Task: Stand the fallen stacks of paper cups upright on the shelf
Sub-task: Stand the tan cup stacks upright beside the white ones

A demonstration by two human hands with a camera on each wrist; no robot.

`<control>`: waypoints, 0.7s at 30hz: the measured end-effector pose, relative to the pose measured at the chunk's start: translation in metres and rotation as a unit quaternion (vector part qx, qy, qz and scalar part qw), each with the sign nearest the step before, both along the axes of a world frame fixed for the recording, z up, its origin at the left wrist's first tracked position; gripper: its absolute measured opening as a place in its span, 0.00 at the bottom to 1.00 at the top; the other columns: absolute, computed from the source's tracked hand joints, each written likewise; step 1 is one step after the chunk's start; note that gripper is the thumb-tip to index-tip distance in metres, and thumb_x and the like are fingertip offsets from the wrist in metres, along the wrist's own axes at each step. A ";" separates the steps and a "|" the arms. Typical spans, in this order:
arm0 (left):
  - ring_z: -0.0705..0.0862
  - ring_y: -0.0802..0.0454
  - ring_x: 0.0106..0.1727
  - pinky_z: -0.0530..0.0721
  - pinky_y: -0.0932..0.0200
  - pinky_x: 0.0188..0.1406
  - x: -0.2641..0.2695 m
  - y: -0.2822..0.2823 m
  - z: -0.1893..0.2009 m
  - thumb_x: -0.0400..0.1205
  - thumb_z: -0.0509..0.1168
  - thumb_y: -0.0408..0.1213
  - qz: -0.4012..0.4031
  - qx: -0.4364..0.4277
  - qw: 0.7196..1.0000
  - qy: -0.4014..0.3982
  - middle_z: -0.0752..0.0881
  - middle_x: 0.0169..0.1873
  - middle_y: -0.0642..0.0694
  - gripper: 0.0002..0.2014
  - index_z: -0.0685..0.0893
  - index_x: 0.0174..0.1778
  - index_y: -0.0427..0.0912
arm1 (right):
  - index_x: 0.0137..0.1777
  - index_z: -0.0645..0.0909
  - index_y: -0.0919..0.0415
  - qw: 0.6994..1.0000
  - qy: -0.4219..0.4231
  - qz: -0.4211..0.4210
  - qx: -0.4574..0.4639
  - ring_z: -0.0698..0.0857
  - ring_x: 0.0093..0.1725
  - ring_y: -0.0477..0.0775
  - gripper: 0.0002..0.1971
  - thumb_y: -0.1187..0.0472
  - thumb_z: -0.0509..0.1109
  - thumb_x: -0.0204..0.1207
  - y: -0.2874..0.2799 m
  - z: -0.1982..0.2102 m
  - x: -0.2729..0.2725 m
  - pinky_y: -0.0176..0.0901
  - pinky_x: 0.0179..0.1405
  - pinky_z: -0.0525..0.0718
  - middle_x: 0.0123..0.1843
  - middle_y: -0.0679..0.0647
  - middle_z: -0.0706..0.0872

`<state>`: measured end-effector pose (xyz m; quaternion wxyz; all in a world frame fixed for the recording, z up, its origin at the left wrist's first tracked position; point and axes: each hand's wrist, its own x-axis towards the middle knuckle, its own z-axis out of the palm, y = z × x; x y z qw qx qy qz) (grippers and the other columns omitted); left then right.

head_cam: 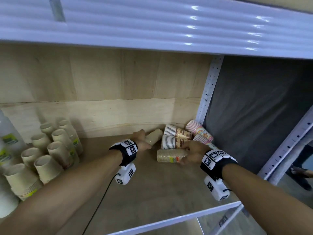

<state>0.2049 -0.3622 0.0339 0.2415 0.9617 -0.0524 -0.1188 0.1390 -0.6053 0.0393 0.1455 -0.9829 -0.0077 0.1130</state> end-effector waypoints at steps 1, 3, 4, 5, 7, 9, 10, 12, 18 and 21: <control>0.84 0.45 0.54 0.86 0.50 0.52 -0.001 0.004 0.005 0.70 0.75 0.48 0.005 0.011 1.000 -0.013 0.83 0.58 0.44 0.30 0.74 0.66 0.43 | 0.71 0.78 0.51 1.000 -0.006 -0.004 0.003 0.81 0.66 0.54 0.34 0.47 0.81 0.65 0.003 0.004 0.000 0.40 0.62 0.77 0.67 0.50 0.82; 0.83 0.44 0.56 0.85 0.52 0.53 -0.004 0.013 0.016 0.71 0.75 0.47 0.016 0.016 0.999 -0.043 0.83 0.59 0.44 0.29 0.76 0.65 0.43 | 0.70 0.79 0.50 1.000 -0.012 0.002 0.012 0.82 0.63 0.53 0.32 0.45 0.81 0.65 0.011 0.013 0.002 0.40 0.57 0.77 0.64 0.49 0.83; 0.83 0.43 0.57 0.85 0.52 0.54 -0.005 0.018 0.021 0.71 0.75 0.45 0.021 0.011 0.998 -0.053 0.82 0.60 0.43 0.29 0.76 0.67 0.42 | 0.68 0.80 0.50 1.000 -0.016 0.009 0.013 0.82 0.60 0.51 0.31 0.45 0.81 0.65 0.015 0.018 0.003 0.40 0.54 0.77 0.62 0.48 0.83; 0.82 0.43 0.58 0.85 0.52 0.54 -0.005 0.022 0.026 0.72 0.74 0.43 0.024 0.005 0.998 -0.059 0.81 0.61 0.43 0.28 0.76 0.68 0.42 | 0.67 0.80 0.51 1.000 -0.021 0.012 0.013 0.82 0.58 0.50 0.30 0.46 0.81 0.65 0.020 0.023 0.005 0.40 0.53 0.77 0.60 0.47 0.82; 0.82 0.43 0.59 0.84 0.53 0.54 -0.008 0.032 0.037 0.74 0.74 0.41 0.020 0.000 0.997 -0.079 0.80 0.61 0.43 0.26 0.77 0.68 0.42 | 0.64 0.82 0.53 0.999 -0.043 0.022 0.011 0.83 0.58 0.52 0.27 0.49 0.81 0.66 0.032 0.032 0.009 0.43 0.54 0.81 0.58 0.49 0.83; 0.82 0.45 0.58 0.84 0.54 0.53 -0.009 0.042 0.048 0.74 0.74 0.40 0.021 -0.011 0.995 -0.098 0.81 0.60 0.44 0.23 0.79 0.65 0.43 | 0.64 0.83 0.54 0.998 -0.054 0.032 0.008 0.83 0.61 0.55 0.25 0.51 0.80 0.67 0.045 0.040 0.012 0.45 0.59 0.82 0.61 0.52 0.85; 0.83 0.46 0.57 0.84 0.54 0.53 -0.010 0.047 0.053 0.73 0.74 0.40 0.019 -0.016 0.994 -0.106 0.82 0.59 0.44 0.21 0.80 0.63 0.43 | 0.64 0.83 0.52 0.998 -0.060 0.035 0.006 0.83 0.61 0.56 0.24 0.50 0.79 0.66 0.051 0.043 0.014 0.45 0.60 0.82 0.60 0.52 0.85; 0.84 0.47 0.54 0.84 0.55 0.52 -0.011 0.054 0.063 0.73 0.75 0.39 0.009 -0.021 0.992 -0.121 0.84 0.56 0.45 0.18 0.83 0.58 0.43 | 0.62 0.82 0.47 0.995 -0.079 0.052 0.002 0.83 0.58 0.53 0.24 0.49 0.79 0.65 0.063 0.049 0.018 0.47 0.59 0.82 0.55 0.48 0.83; 0.85 0.49 0.53 0.85 0.56 0.55 -0.022 0.070 0.077 0.74 0.74 0.38 -0.029 0.007 0.991 -0.132 0.86 0.53 0.47 0.15 0.88 0.56 0.44 | 0.63 0.80 0.54 0.990 -0.081 0.112 0.003 0.78 0.50 0.50 0.23 0.54 0.78 0.68 0.104 0.063 0.026 0.37 0.36 0.73 0.49 0.46 0.78; 0.85 0.49 0.55 0.84 0.58 0.56 -0.028 0.072 0.078 0.76 0.74 0.38 -0.048 0.023 0.990 -0.132 0.86 0.56 0.47 0.17 0.87 0.61 0.44 | 0.60 0.80 0.55 0.990 -0.080 0.119 0.011 0.82 0.47 0.52 0.21 0.56 0.78 0.67 0.124 0.065 0.029 0.37 0.31 0.75 0.47 0.46 0.80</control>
